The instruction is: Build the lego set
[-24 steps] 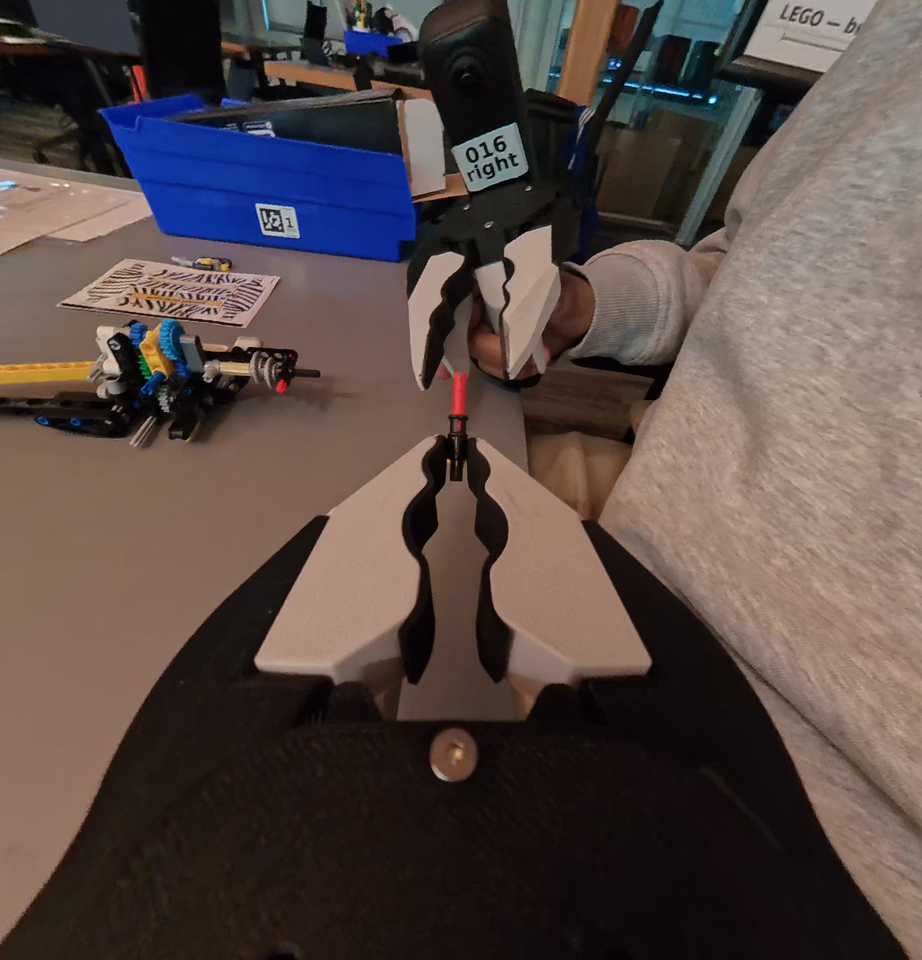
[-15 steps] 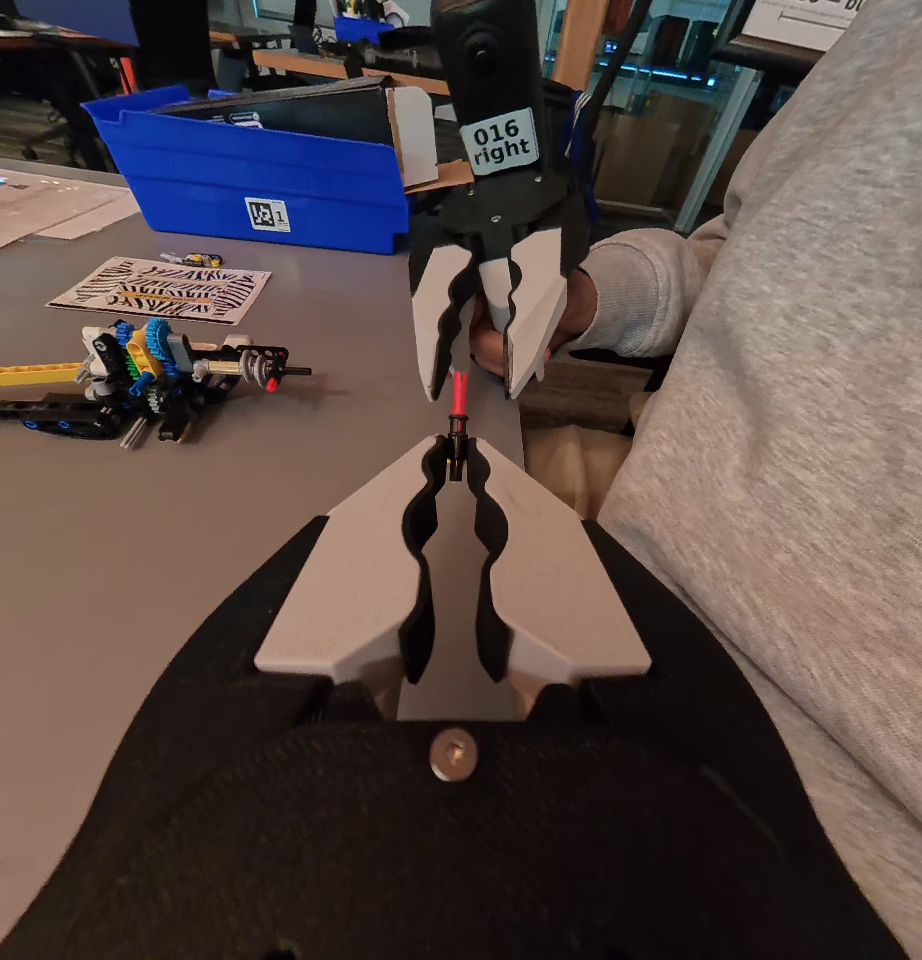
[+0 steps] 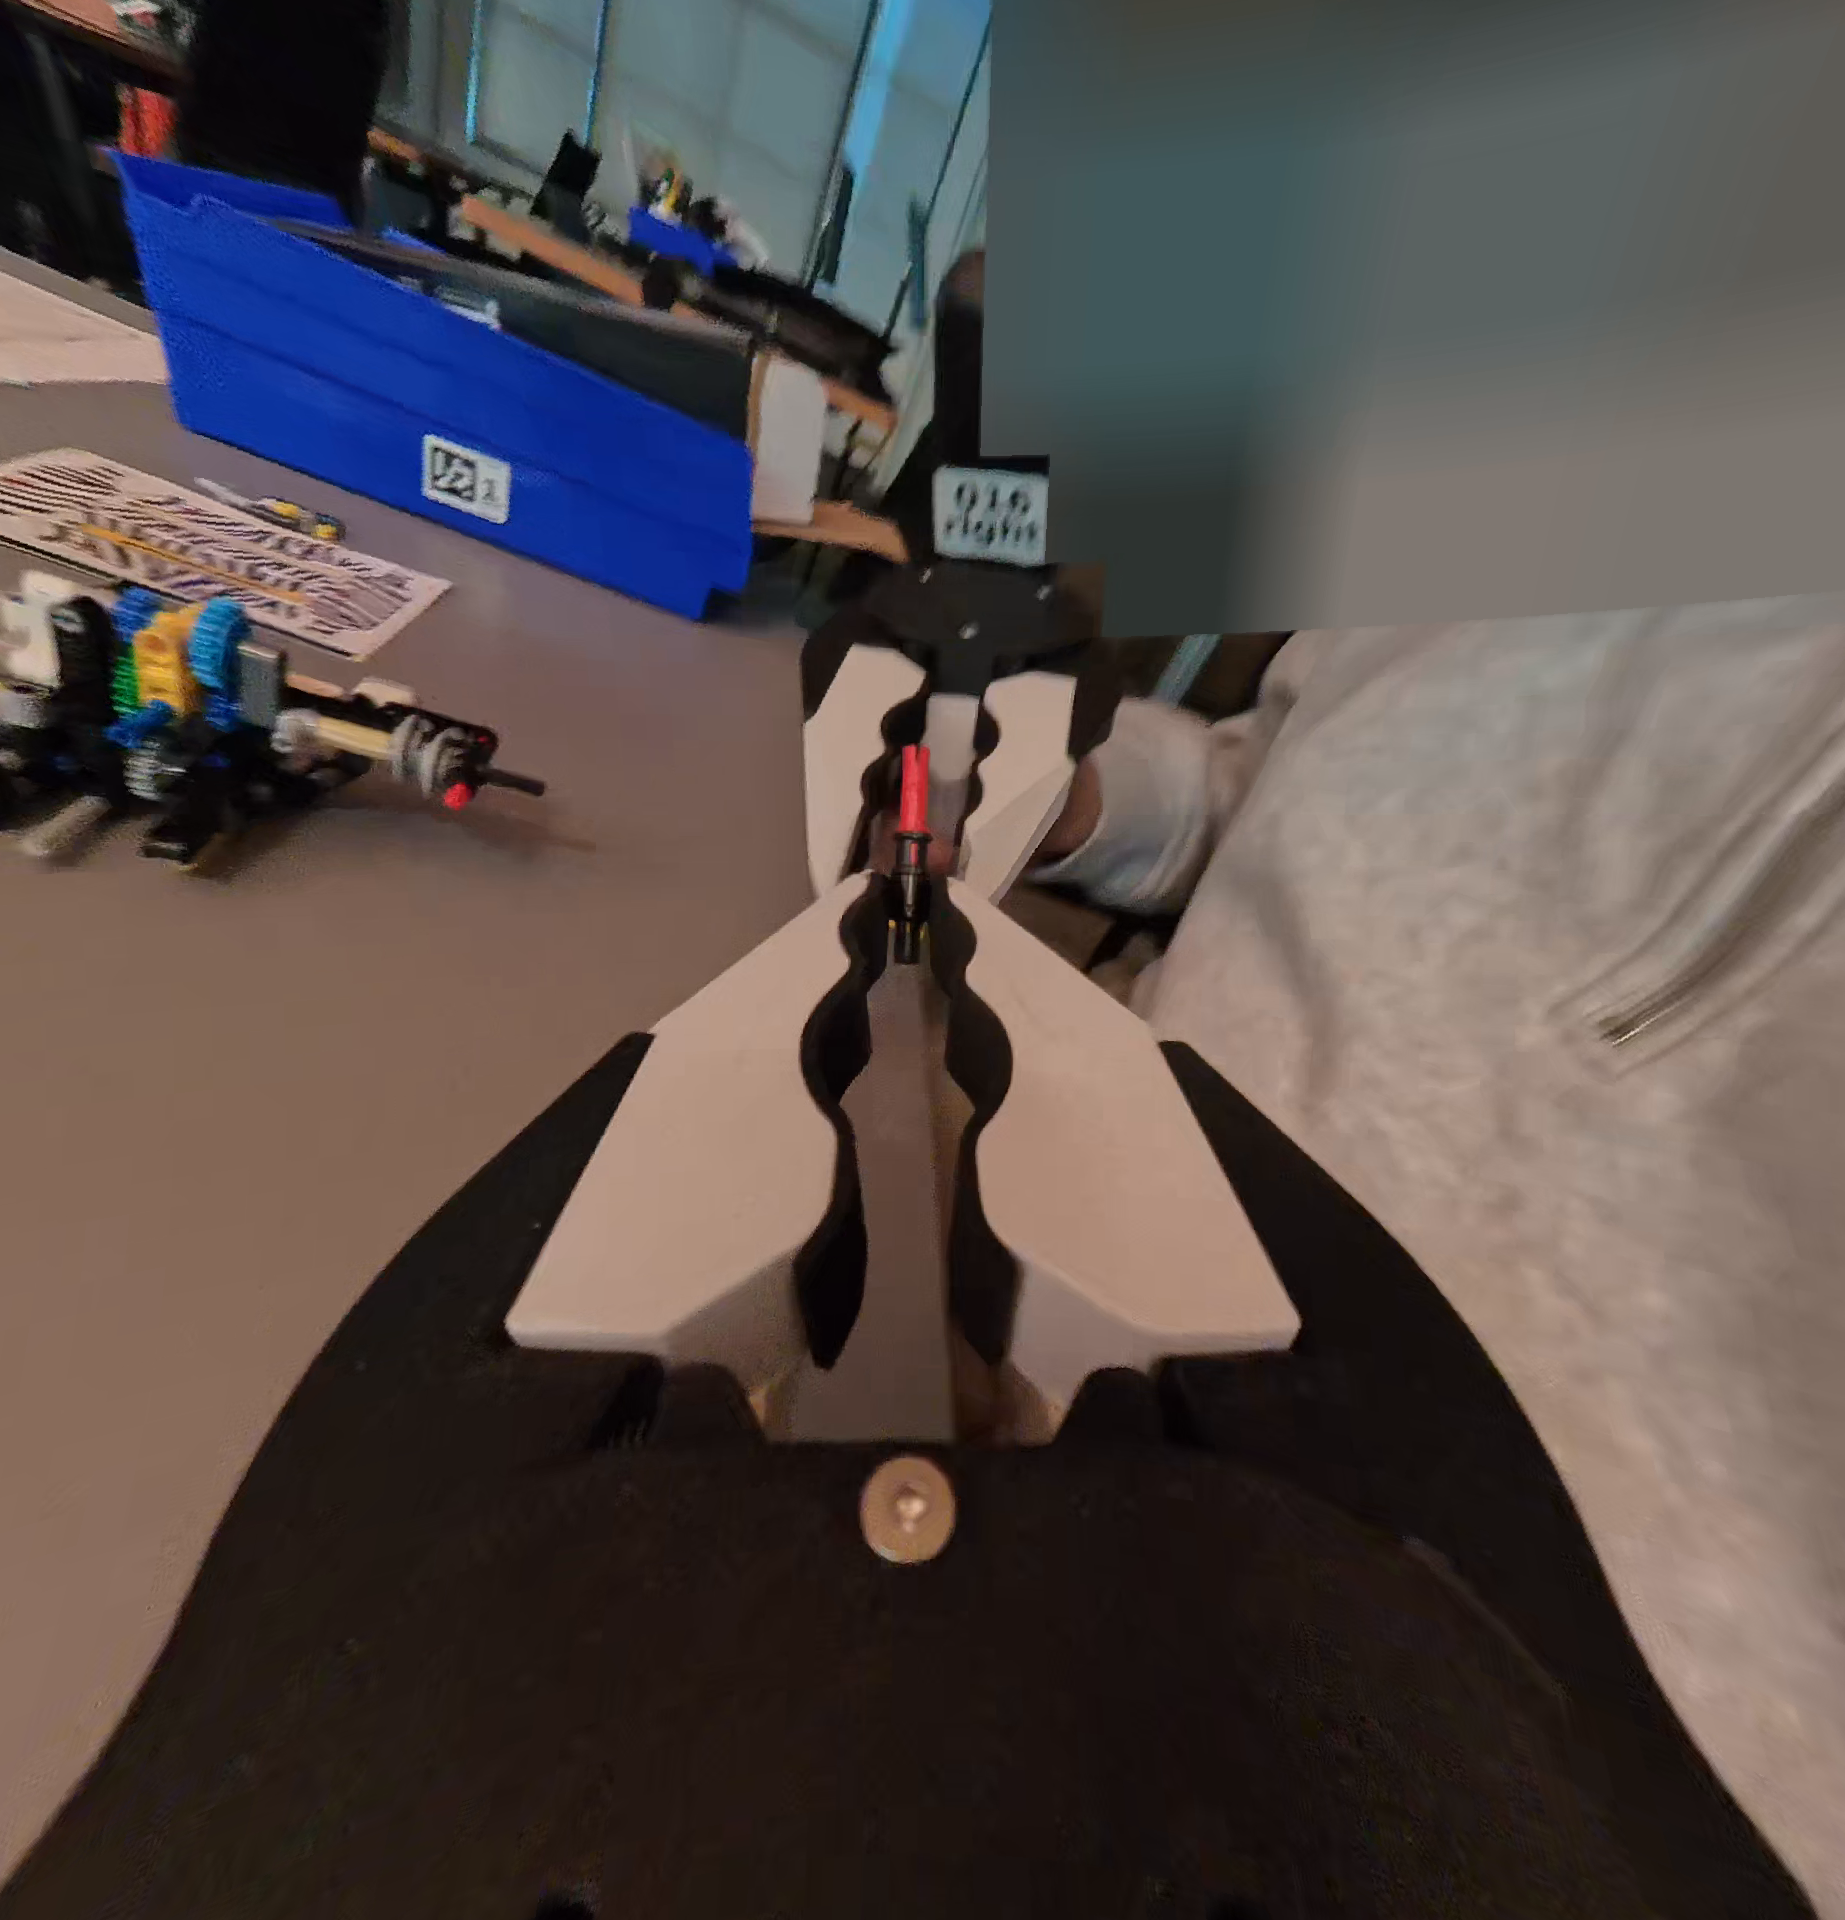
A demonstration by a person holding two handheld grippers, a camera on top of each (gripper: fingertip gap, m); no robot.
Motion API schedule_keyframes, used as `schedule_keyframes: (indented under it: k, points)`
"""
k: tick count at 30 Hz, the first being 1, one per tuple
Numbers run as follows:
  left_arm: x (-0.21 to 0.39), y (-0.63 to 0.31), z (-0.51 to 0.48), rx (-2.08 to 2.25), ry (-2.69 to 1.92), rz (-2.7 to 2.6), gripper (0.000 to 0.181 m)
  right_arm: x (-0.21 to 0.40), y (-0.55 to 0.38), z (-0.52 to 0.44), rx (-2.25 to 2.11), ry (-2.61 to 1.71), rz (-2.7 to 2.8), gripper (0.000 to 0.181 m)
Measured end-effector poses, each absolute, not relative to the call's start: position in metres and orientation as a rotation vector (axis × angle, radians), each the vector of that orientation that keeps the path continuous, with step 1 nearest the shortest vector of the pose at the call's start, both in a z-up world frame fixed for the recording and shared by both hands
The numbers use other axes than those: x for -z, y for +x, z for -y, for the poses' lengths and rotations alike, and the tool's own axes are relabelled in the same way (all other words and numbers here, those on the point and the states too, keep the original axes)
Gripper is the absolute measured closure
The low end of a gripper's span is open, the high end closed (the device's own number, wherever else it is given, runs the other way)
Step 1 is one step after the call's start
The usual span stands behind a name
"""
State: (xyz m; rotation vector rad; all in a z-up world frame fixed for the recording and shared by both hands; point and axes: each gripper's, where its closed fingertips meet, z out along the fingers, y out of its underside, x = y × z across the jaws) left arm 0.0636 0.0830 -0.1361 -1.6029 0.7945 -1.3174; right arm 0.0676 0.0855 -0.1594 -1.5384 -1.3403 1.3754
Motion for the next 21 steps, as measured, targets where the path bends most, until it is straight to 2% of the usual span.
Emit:
schedule_keyframes:
  k: [6,21]
  points:
    - [0.132,0.065,-0.084,1.393,-1.595,-0.740,0.177,0.141,0.068,-0.088,-1.570,-1.518,1.203,0.155]
    - [0.137,0.070,-0.084,1.372,-1.613,-0.746,0.177,0.149,0.066,-0.086,-1.514,-1.524,1.263,0.161]
